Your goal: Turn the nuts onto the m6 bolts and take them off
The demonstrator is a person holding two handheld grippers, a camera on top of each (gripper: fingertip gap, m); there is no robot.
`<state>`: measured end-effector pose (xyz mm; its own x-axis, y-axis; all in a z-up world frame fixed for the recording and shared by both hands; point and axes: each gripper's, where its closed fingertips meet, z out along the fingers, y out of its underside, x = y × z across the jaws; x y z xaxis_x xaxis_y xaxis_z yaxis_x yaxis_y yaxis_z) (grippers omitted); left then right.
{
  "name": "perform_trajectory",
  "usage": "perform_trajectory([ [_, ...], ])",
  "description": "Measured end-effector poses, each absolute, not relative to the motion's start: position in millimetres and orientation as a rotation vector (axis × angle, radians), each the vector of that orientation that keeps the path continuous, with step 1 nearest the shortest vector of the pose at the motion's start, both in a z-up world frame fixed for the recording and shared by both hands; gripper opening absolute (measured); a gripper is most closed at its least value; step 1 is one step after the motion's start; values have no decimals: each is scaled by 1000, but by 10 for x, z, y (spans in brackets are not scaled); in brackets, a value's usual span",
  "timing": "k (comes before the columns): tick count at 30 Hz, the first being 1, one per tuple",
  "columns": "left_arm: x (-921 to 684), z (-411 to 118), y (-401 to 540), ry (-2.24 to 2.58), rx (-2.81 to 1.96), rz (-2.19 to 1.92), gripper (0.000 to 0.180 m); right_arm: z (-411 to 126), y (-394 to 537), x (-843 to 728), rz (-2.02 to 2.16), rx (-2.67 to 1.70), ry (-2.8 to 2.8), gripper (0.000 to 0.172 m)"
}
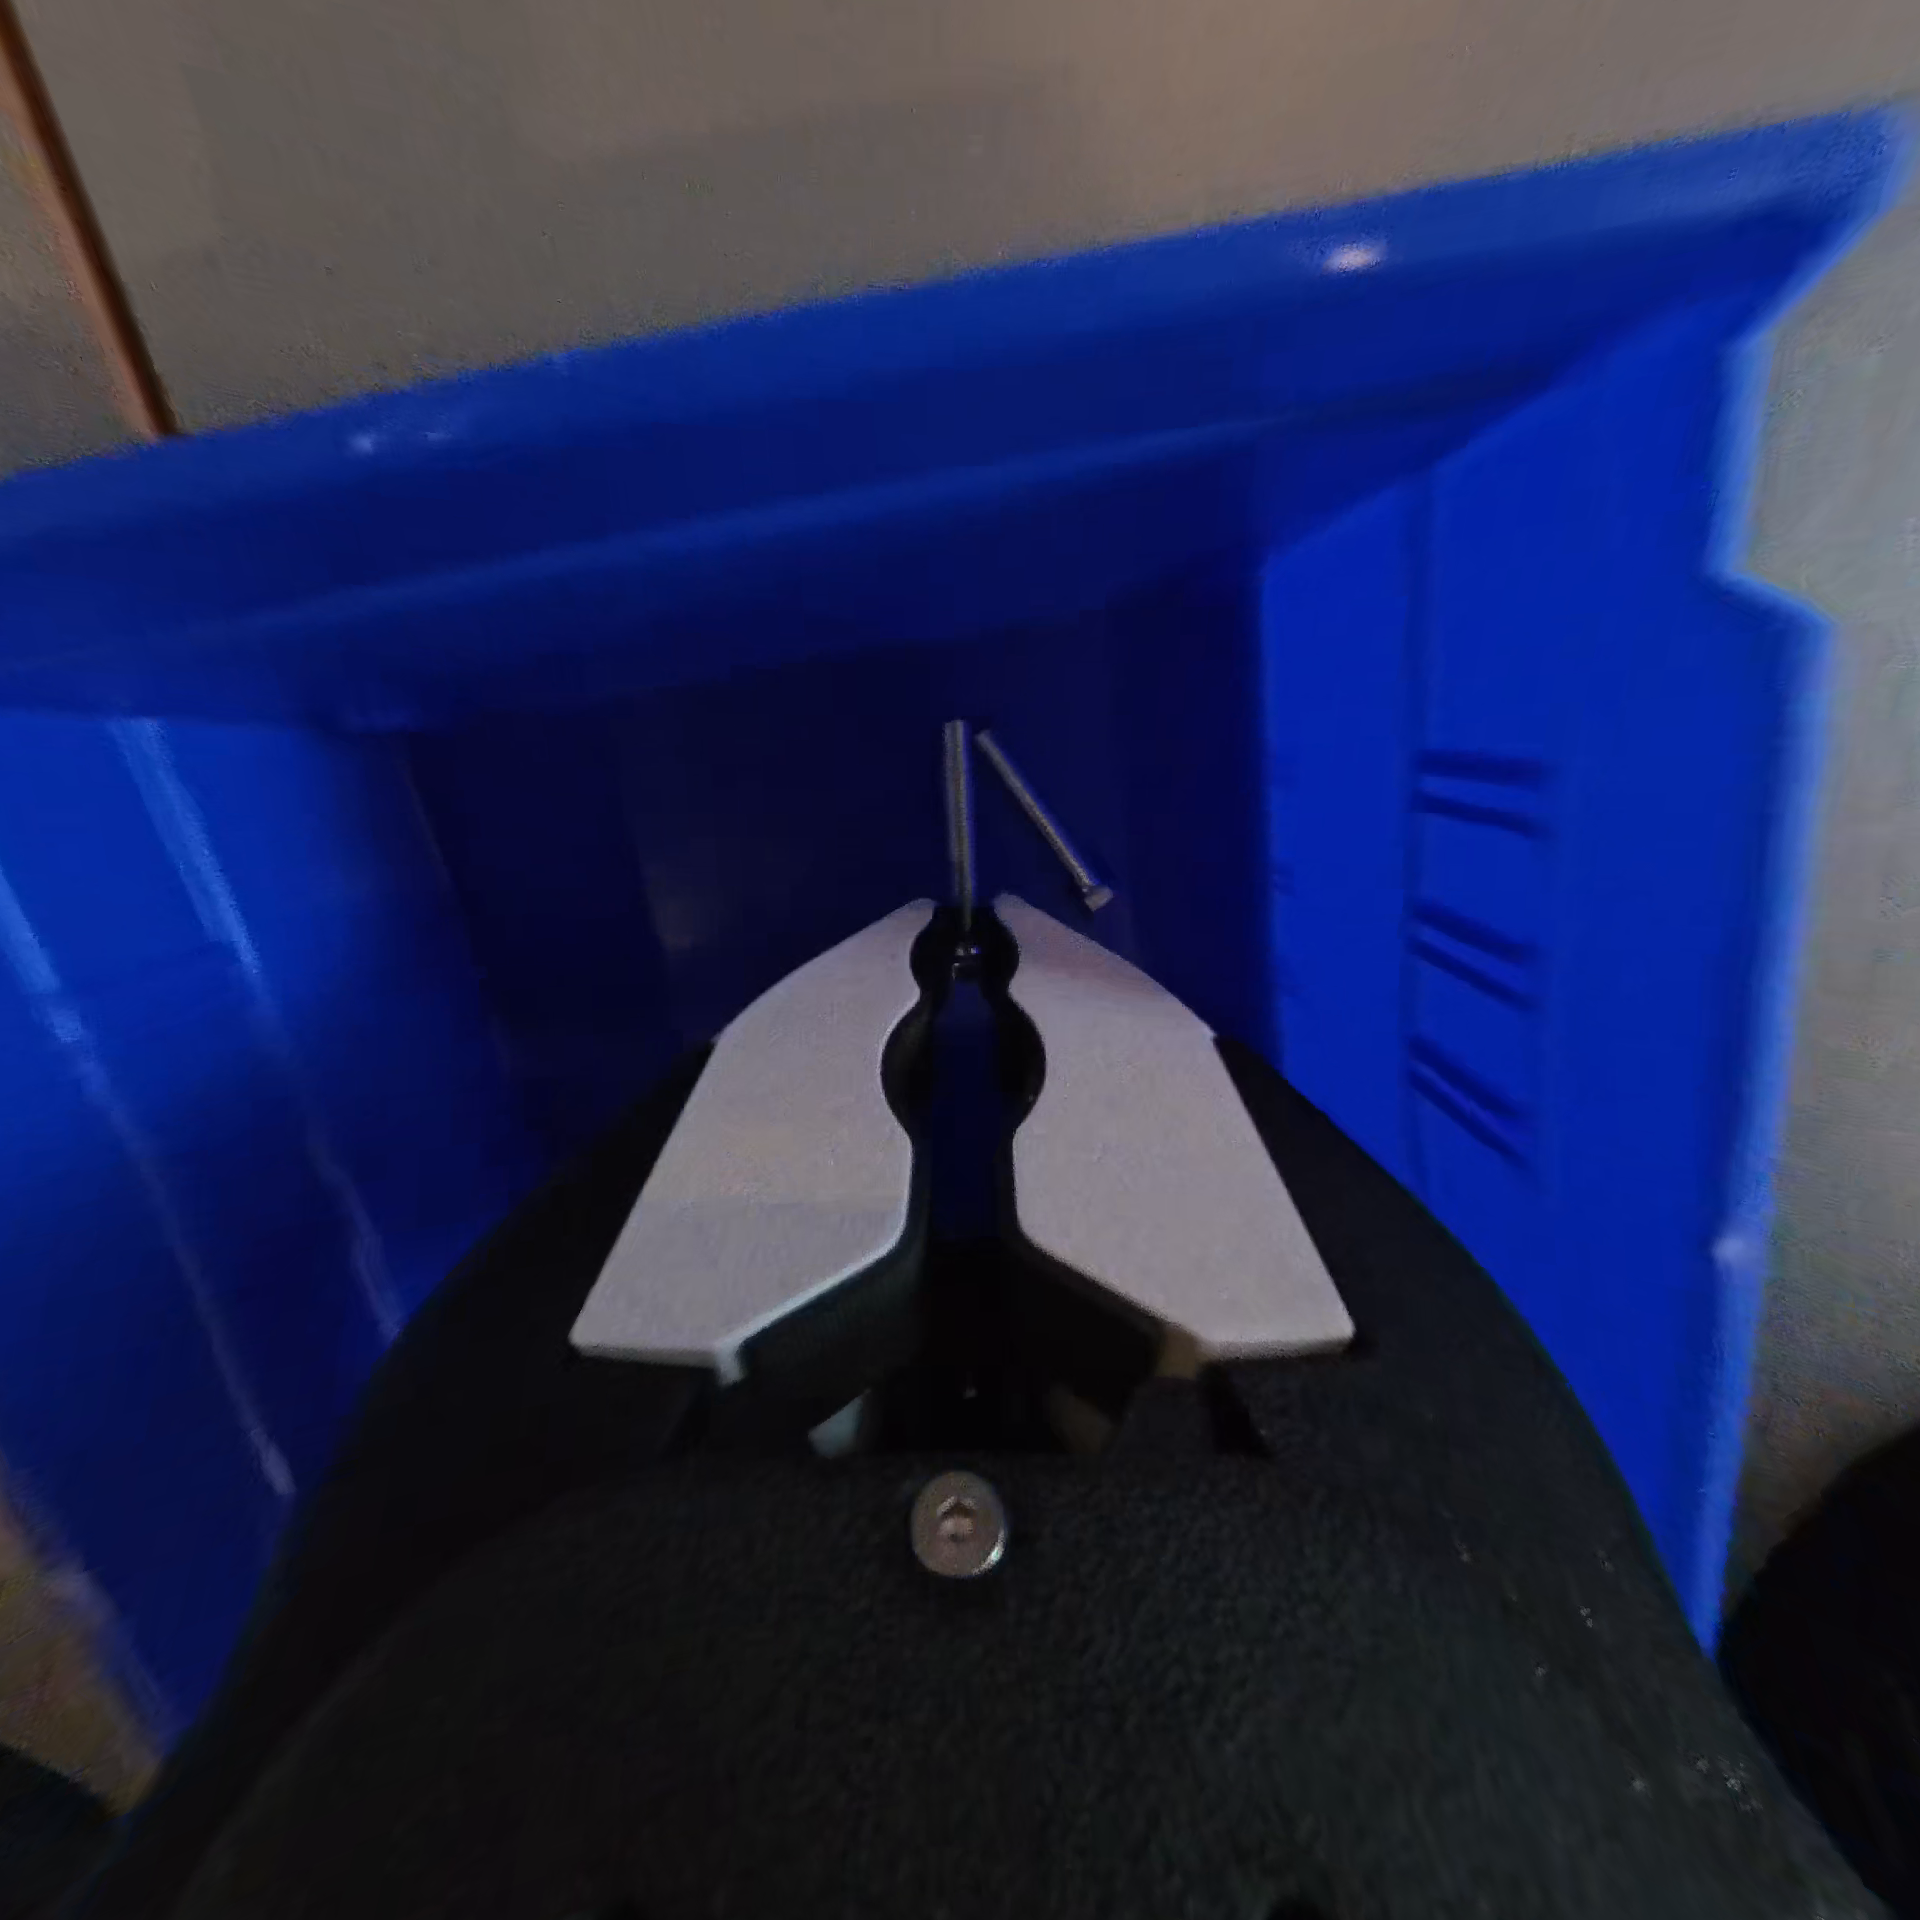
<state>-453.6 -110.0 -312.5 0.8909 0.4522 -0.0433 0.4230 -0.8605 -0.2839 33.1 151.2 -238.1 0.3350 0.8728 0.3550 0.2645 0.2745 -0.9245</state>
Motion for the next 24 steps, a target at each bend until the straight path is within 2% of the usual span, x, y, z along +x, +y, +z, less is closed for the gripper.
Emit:
perform_trajectory([
  [6,-4273,-2468,-1025,-524,-2616,284,5,-2362,1475,317,591,-1260,-1209,47],
  [10,-3777,-2307,-948,-391,-2598,302,5,-2355,1437,304,566,-1238,-1228,47],
  [15,-3036,-2434,-780,-283,-2603,243,5,-2429,1402,265,549,-1237,-1271,47],
  [24,-1979,-3044,-679,-149,-2795,125,5,-2455,1396,269,524,-1236,-1288,47],
])
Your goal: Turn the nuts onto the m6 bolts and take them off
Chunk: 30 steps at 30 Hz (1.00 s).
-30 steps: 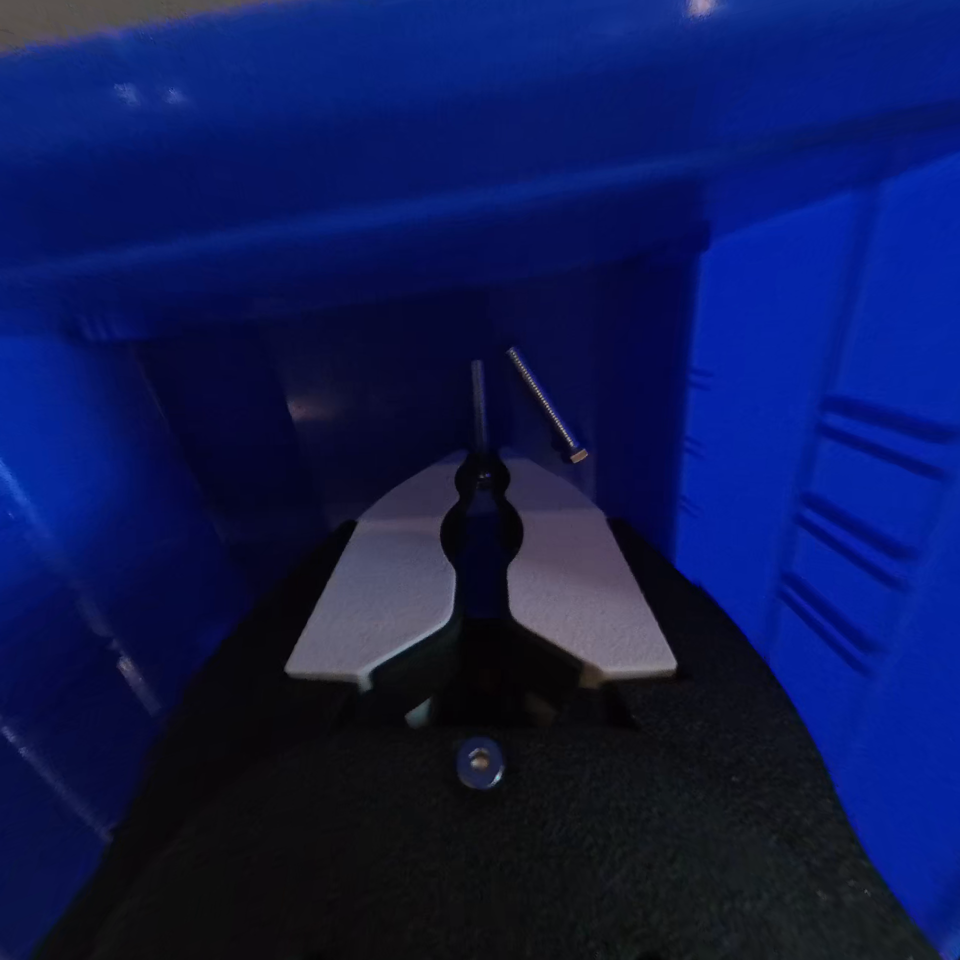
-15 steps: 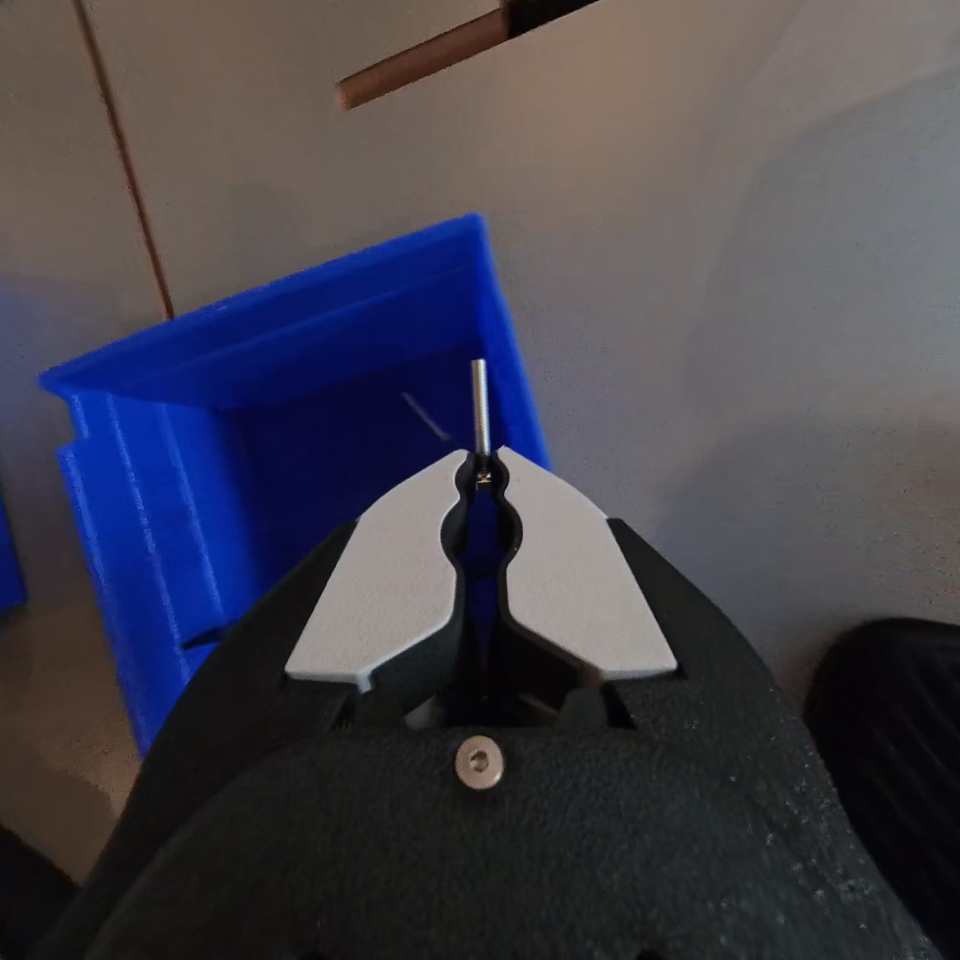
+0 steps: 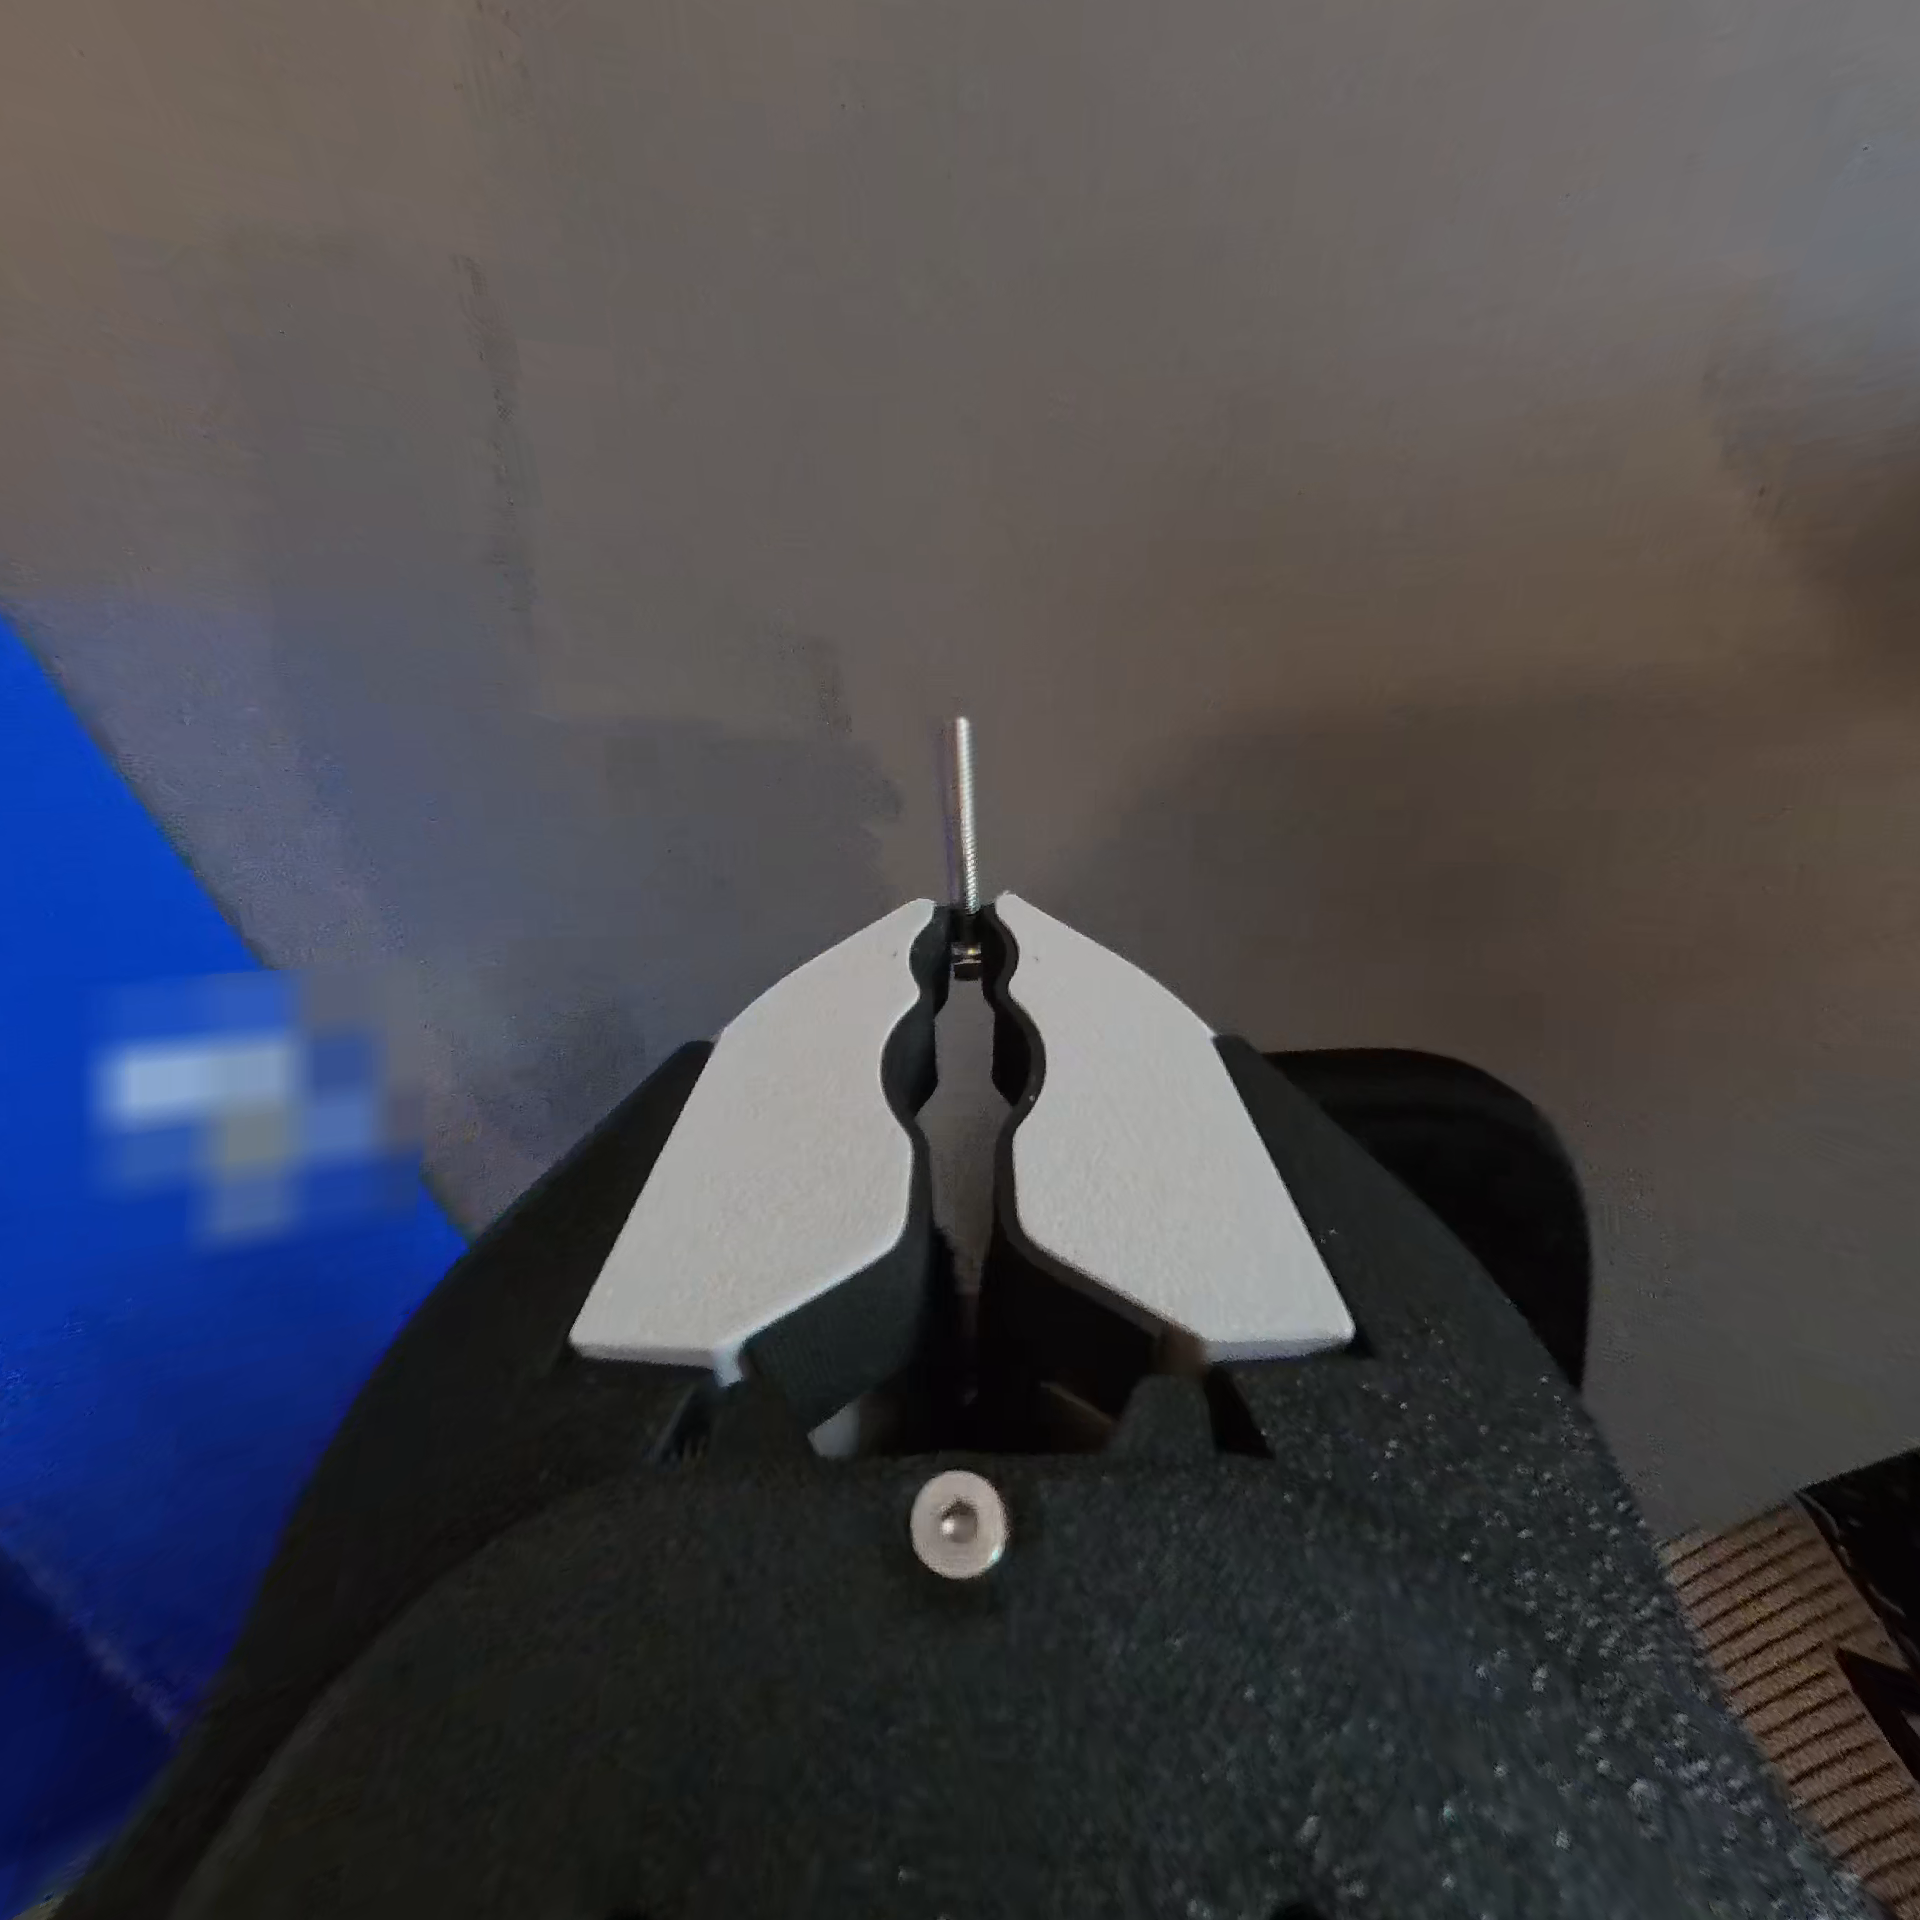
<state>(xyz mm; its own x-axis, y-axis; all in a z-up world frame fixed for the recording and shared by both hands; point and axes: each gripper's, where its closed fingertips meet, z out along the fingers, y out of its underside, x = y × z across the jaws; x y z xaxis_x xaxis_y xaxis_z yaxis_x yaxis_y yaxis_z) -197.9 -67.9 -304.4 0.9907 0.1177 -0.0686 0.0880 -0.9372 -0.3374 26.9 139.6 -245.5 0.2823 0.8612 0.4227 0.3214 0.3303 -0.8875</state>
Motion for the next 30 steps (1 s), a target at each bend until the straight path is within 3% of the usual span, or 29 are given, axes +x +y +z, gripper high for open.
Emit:
perform_trajectory([
  [15,-1709,-3479,-694,-168,-2932,70,6,-2442,1451,308,482,-1238,-1279,47],
  [24,-1784,-3408,-735,-201,-2883,94,41,-2463,1455,310,464,-1238,-1292,47],
  [30,-1813,-2831,-740,-173,-2599,79,66,-2496,1450,302,450,-1239,-1309,47],
])
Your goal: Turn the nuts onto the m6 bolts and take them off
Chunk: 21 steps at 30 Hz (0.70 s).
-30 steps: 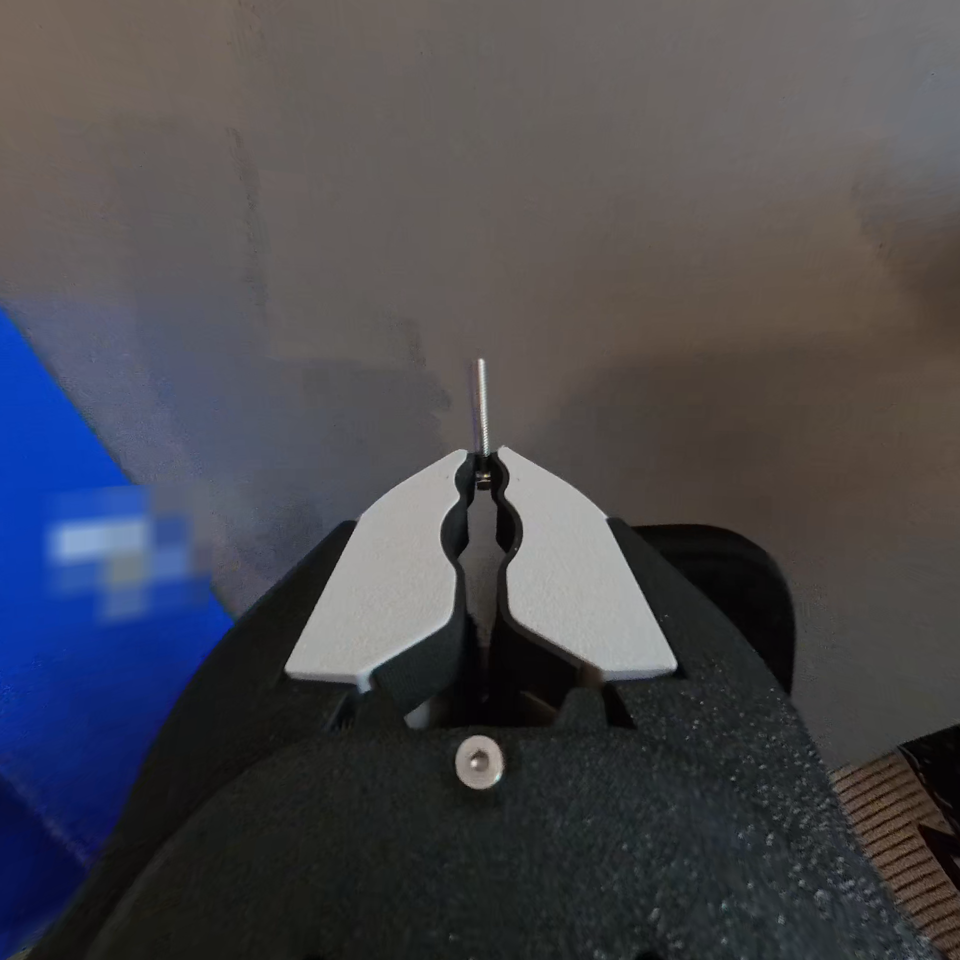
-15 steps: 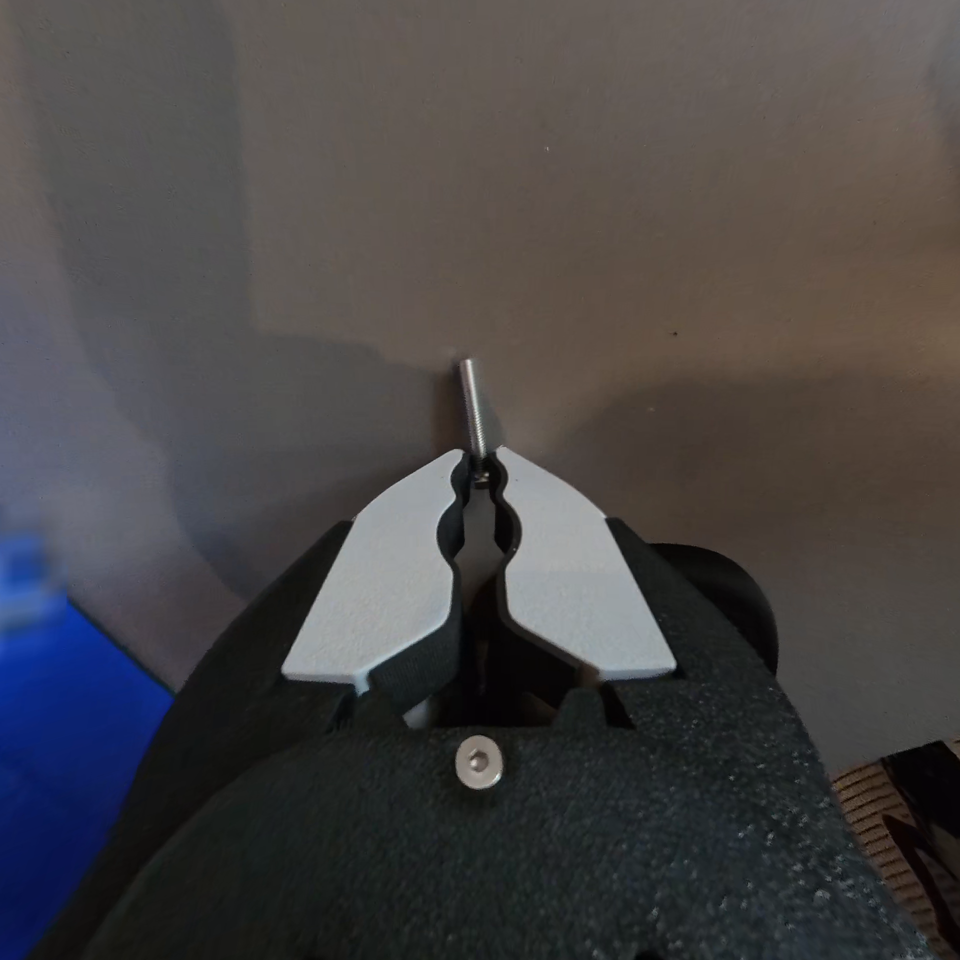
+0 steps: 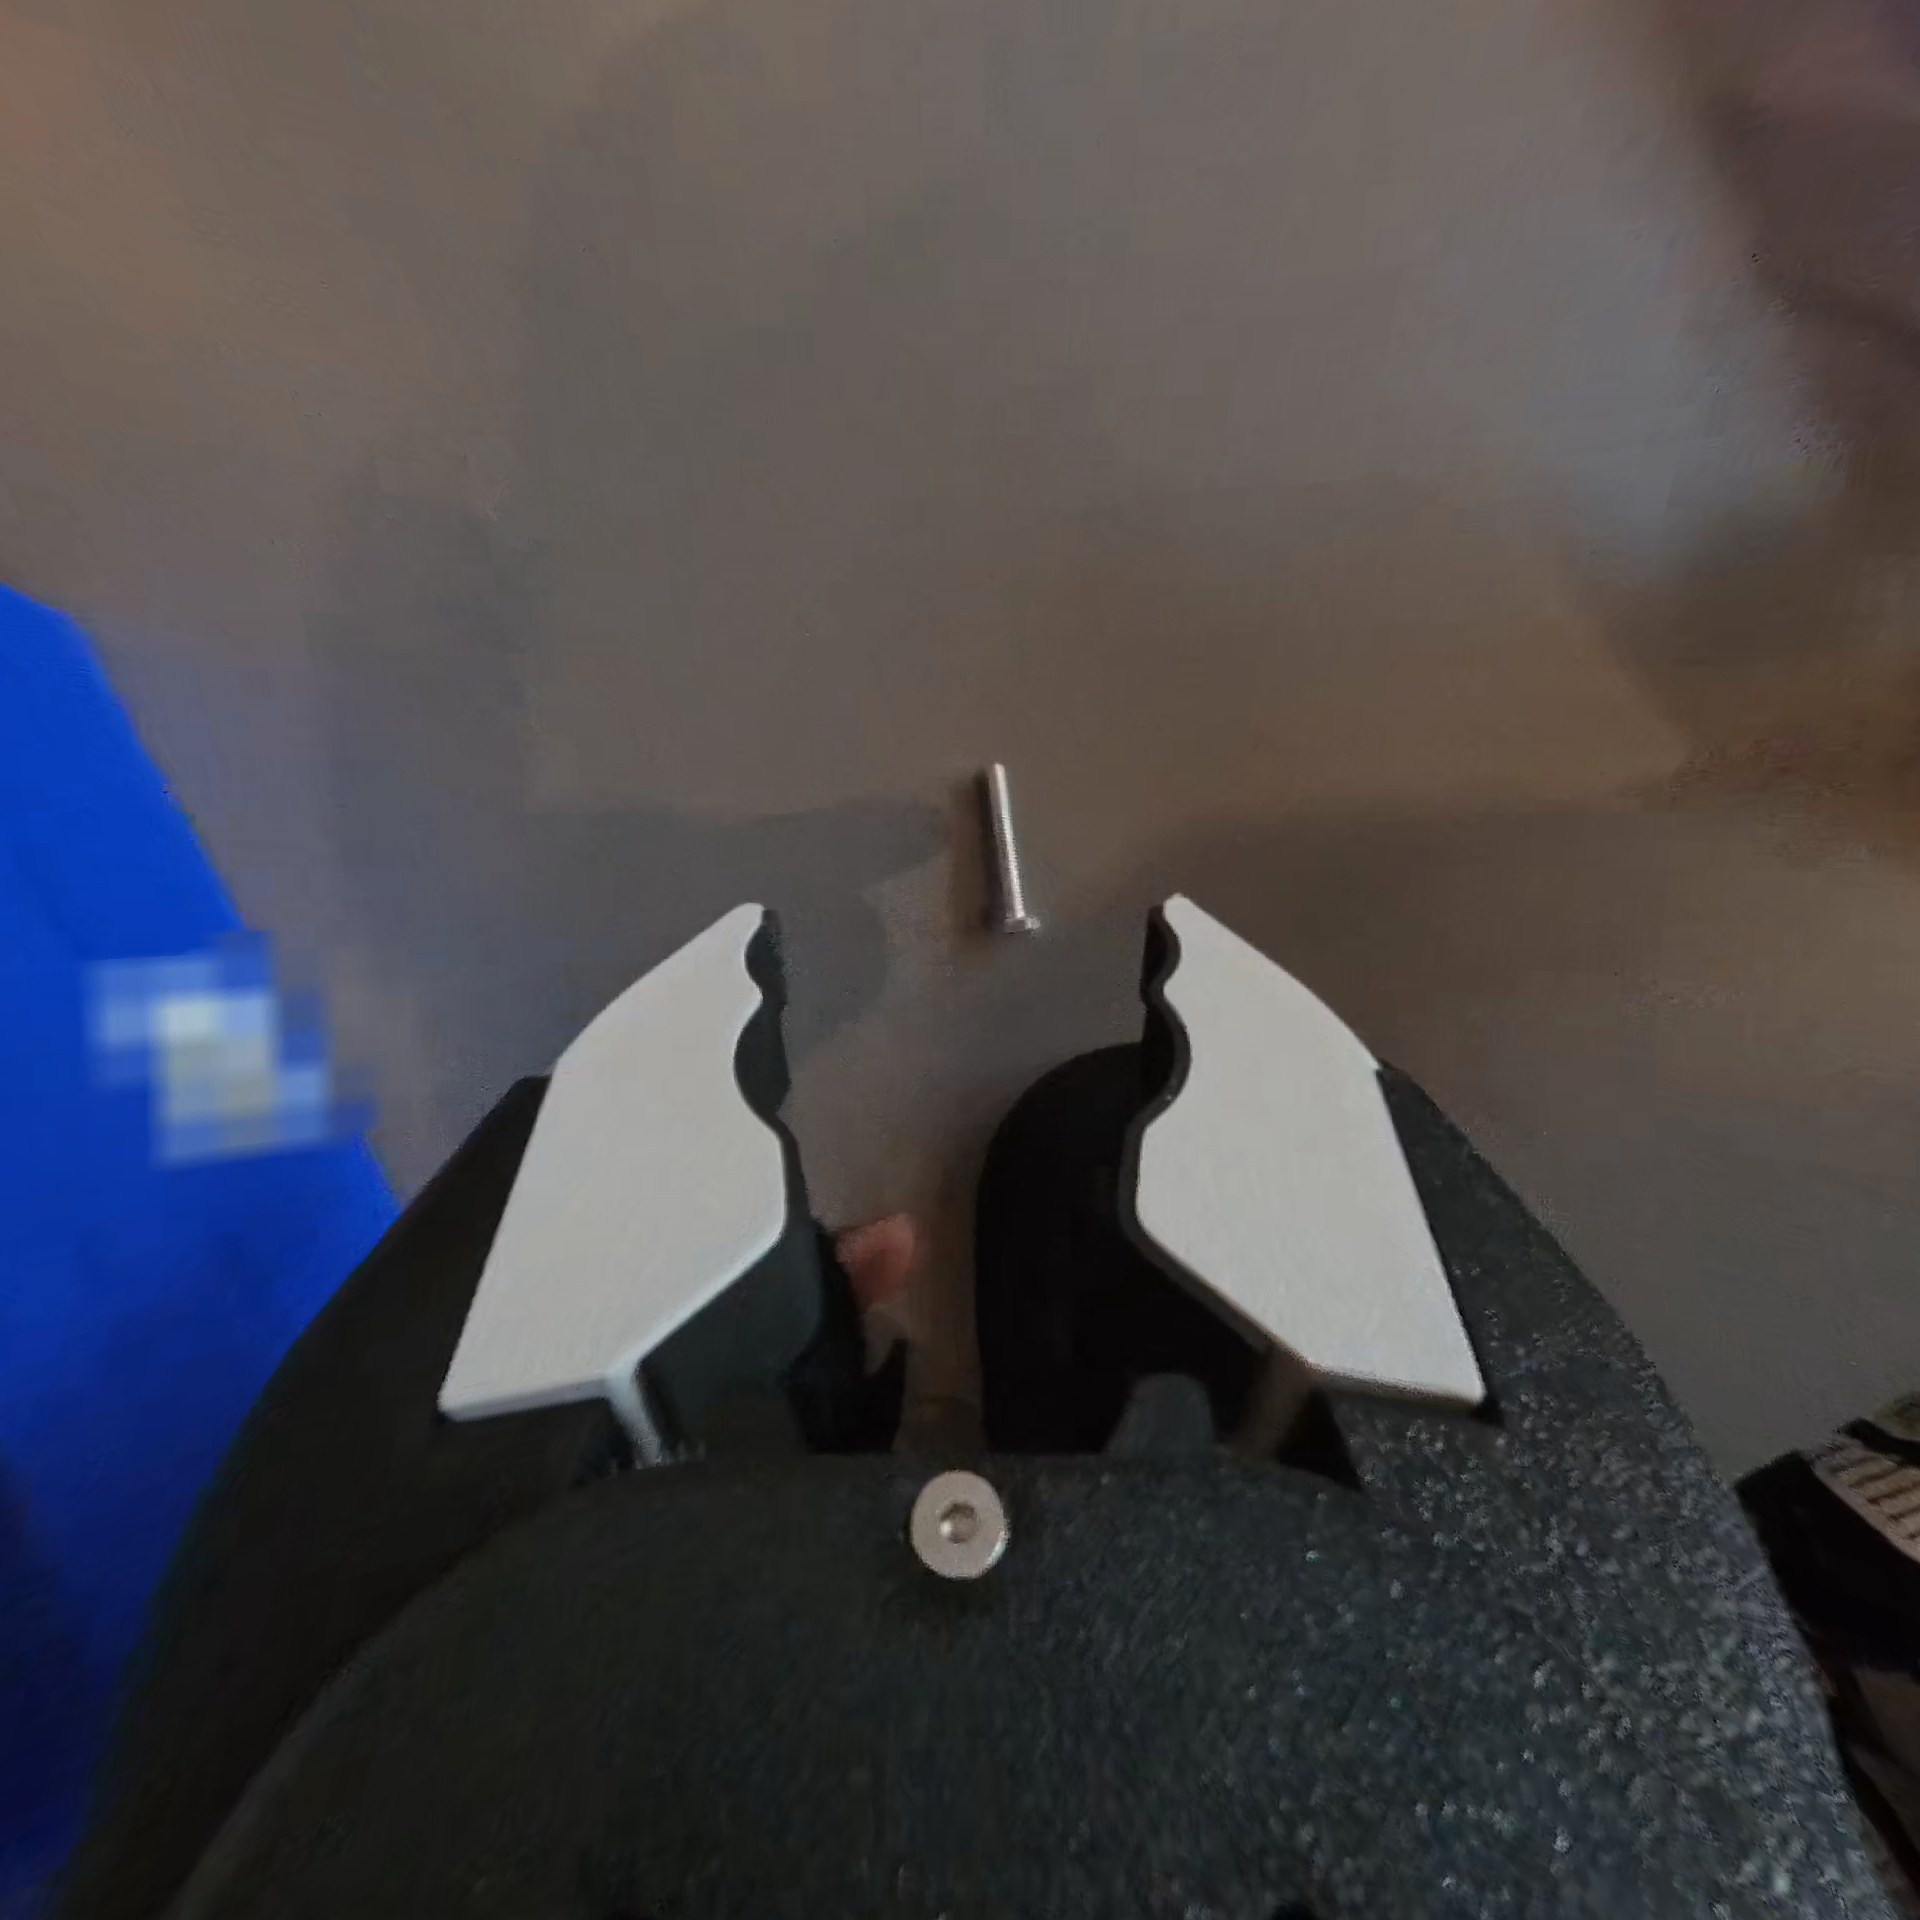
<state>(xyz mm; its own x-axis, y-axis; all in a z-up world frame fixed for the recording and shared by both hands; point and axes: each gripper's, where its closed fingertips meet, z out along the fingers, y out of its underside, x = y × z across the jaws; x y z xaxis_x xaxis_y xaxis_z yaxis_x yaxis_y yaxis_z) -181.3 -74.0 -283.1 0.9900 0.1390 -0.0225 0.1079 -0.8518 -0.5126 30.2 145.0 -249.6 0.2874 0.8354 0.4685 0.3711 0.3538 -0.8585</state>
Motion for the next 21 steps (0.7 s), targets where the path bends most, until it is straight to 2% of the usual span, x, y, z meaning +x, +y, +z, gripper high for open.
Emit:
perform_trajectory([
  [6,-2304,-1896,-1403,-275,-2326,227,61,-2521,1436,286,445,-1237,-1324,46],
  [10,-2740,-1642,-2010,-376,-2275,285,55,-2518,1421,280,484,-1248,-1315,46],
  [14,-3158,-1813,-2382,-469,-2293,242,44,-2510,1414,270,515,-1256,-1304,46],
  [21,-3572,-2724,-2485,-516,-2549,86,31,-2553,1431,254,495,-1266,-1312,46],
])
